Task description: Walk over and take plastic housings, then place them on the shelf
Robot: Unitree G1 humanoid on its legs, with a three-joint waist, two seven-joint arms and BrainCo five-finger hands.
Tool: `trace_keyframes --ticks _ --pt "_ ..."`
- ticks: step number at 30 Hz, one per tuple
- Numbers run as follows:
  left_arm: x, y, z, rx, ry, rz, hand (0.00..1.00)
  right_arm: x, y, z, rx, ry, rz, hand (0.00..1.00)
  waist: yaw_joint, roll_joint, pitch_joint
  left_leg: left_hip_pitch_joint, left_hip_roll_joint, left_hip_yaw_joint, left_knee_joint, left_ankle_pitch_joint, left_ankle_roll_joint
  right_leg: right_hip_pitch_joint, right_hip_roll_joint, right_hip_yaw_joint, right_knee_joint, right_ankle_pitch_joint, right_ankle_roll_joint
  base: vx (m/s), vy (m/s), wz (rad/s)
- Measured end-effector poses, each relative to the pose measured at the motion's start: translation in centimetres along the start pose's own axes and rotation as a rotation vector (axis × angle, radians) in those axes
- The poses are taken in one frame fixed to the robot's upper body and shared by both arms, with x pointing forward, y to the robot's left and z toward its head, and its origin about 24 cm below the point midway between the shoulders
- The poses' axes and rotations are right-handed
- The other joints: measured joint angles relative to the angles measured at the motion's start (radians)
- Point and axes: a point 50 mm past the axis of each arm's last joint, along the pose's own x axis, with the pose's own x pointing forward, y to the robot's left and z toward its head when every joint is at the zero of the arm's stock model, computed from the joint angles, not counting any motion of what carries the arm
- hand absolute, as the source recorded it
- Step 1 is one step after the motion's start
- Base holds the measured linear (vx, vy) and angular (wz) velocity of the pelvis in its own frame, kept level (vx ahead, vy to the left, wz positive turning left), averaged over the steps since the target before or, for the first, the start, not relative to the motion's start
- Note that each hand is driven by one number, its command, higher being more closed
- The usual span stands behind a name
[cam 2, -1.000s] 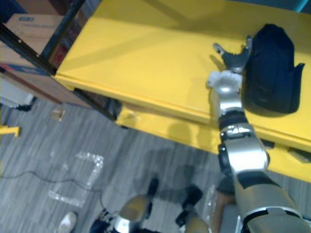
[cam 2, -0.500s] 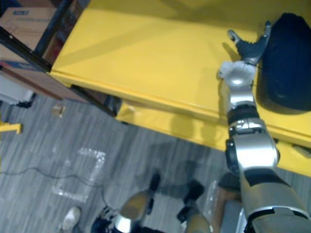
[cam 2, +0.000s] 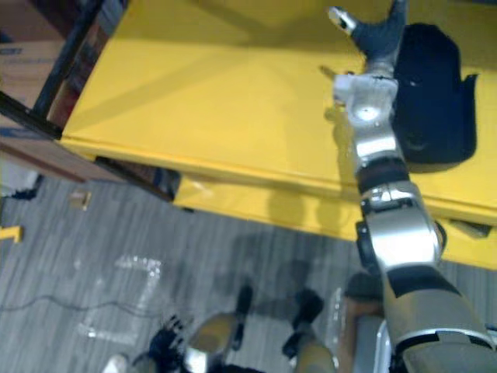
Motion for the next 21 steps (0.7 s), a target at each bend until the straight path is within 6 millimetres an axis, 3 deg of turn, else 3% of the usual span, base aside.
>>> trace_keyframes --ticks 6,9,10,11,12,13,15,21 --pt "-0.1 1.7 0.3 -0.061 -0.017 0.102 0.00 -6.7 0.2 -1.1 0.213 0.002 0.239 1.00 -0.050 -0.104 -0.104 0.049 0.014 0.047 -0.021 -0.003 -0.003 0.023 0.015 0.030 -0.004 -0.008 -0.005 0.01 -0.003 -0.14" --pt "-0.8 3.4 -1.3 -0.096 0.012 0.173 0.00 -11.6 -2.5 -2.8 0.263 0.084 0.236 1.00 -0.089 -0.138 -0.172 0.060 0.021 0.059 -0.035 -0.019 -0.003 0.024 0.022 0.033 -0.009 -0.020 0.004 -0.01 0.011 -0.13" --pt "-1.5 4.3 -2.2 -0.099 0.005 0.211 0.00 -14.0 -4.3 -3.9 0.266 0.144 0.196 1.00 -0.092 -0.152 -0.183 0.069 0.023 0.073 -0.037 -0.022 -0.004 0.026 0.024 0.042 -0.009 -0.020 0.004 0.00 0.013 -0.20" --pt "-2.0 4.8 -2.9 -0.105 0.003 0.235 0.00 -15.4 -5.1 -4.4 0.266 0.178 0.174 1.00 -0.092 -0.157 -0.188 0.073 0.025 0.081 -0.036 -0.028 -0.004 0.026 0.027 0.053 -0.009 -0.020 0.004 -0.01 0.010 -0.29" --pt "-3.0 5.9 -4.1 -0.091 -0.004 0.280 0.00 -18.0 -6.7 -5.3 0.257 0.247 0.136 1.00 -0.099 -0.165 -0.194 0.074 0.026 0.088 -0.034 -0.032 -0.005 0.027 0.028 0.058 -0.009 -0.020 0.005 -0.01 0.005 -0.20" --pt "-4.4 7.0 -5.7 -0.089 0.004 0.334 0.00 -20.6 -7.9 -6.2 0.251 0.325 0.106 1.00 -0.122 -0.171 -0.199 0.074 0.025 0.090 -0.035 -0.033 -0.006 0.028 0.027 0.058 -0.009 -0.020 0.006 -0.01 0.007 -0.13" --pt "-6.1 8.0 -7.7 -0.059 0.038 0.380 0.00 -23.5 -9.1 -7.2 0.254 0.435 0.087 1.00 -0.144 -0.171 -0.202 0.077 0.026 0.099 -0.035 -0.035 -0.006 0.027 0.027 0.066 -0.008 -0.018 0.008 -0.02 0.001 -0.09" --pt "-6.5 8.4 -8.0 -0.075 0.019 0.404 0.00 -27.4 -9.7 -8.1 0.283 0.580 0.079 1.00 -0.149 -0.173 -0.232 0.091 0.027 0.131 -0.047 -0.044 -0.011 0.024 0.029 0.096 0.000 -0.016 0.012 0.00 -0.004 -0.12"
